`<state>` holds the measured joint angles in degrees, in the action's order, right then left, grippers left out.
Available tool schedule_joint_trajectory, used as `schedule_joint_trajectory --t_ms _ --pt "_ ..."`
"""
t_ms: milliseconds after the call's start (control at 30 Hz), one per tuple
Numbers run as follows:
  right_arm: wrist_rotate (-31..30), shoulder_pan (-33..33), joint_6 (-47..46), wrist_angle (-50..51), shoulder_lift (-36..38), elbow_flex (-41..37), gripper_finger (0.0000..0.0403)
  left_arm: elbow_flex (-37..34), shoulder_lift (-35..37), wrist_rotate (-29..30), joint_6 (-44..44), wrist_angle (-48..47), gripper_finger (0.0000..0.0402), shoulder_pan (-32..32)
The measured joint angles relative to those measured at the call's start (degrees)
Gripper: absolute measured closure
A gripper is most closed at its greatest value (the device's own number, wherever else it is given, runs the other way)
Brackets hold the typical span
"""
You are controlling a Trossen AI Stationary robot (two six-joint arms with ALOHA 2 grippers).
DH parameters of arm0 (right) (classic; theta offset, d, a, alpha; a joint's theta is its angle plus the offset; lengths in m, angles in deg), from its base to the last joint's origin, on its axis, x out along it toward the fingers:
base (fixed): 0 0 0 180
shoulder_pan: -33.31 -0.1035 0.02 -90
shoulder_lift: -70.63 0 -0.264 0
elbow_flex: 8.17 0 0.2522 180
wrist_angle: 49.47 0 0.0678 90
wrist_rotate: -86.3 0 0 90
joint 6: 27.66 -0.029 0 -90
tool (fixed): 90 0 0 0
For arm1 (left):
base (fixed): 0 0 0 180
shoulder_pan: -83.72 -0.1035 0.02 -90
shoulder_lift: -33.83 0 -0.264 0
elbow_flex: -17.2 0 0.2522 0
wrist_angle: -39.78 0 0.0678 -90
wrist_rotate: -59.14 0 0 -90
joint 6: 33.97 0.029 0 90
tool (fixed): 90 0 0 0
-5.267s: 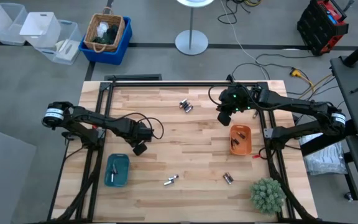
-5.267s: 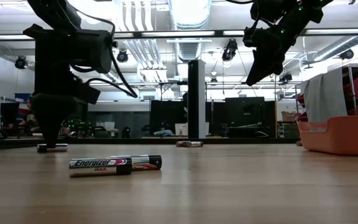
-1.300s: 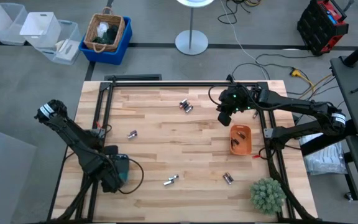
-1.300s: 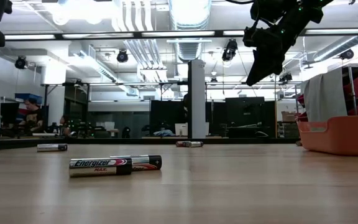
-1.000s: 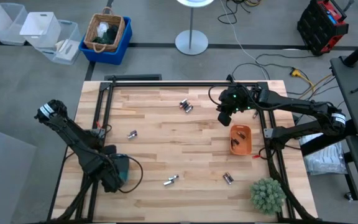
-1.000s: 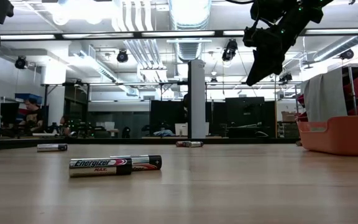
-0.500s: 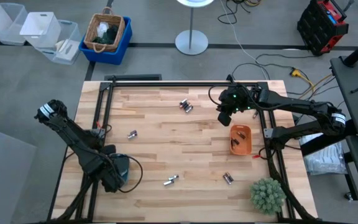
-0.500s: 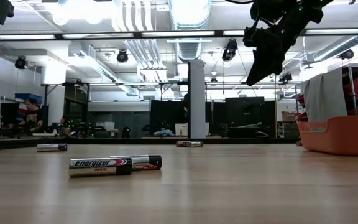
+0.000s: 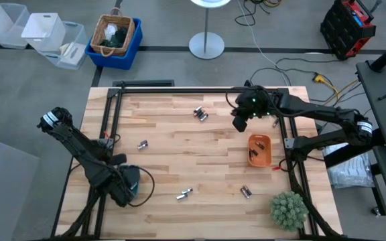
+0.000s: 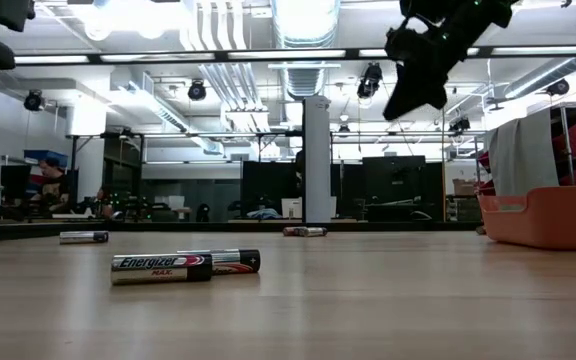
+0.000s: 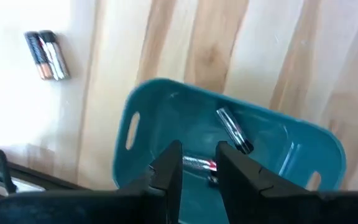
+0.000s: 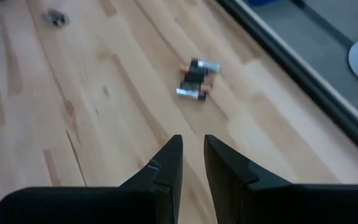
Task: Sort batteries
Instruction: Put the silver battery into the blue bin
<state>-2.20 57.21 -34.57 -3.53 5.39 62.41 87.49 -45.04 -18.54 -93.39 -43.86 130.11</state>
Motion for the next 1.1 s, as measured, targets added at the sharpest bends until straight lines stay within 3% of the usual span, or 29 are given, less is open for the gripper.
schedule_joint_trajectory --t_ms 267,767,867,1100 --pt "0.0 -0.1 2.1 0.7 -4.5 8.0 0.0344 0.0 0.0 14.0 0.4 -0.2 0.0324 0.0" --pt "-3.2 -0.3 6.3 6.3 -23.3 26.7 0.0344 0.1 0.0 41.0 -1.2 -5.4 0.0324 0.0" --pt "-3.2 -0.3 6.5 6.9 -26.6 30.0 0.0344 0.1 0.0 43.9 -1.3 -5.6 0.0324 0.0" --pt "-3.2 -0.3 5.4 7.0 -32.6 35.2 0.0340 0.1 0.0 44.2 -1.4 -5.6 0.0324 0.0"
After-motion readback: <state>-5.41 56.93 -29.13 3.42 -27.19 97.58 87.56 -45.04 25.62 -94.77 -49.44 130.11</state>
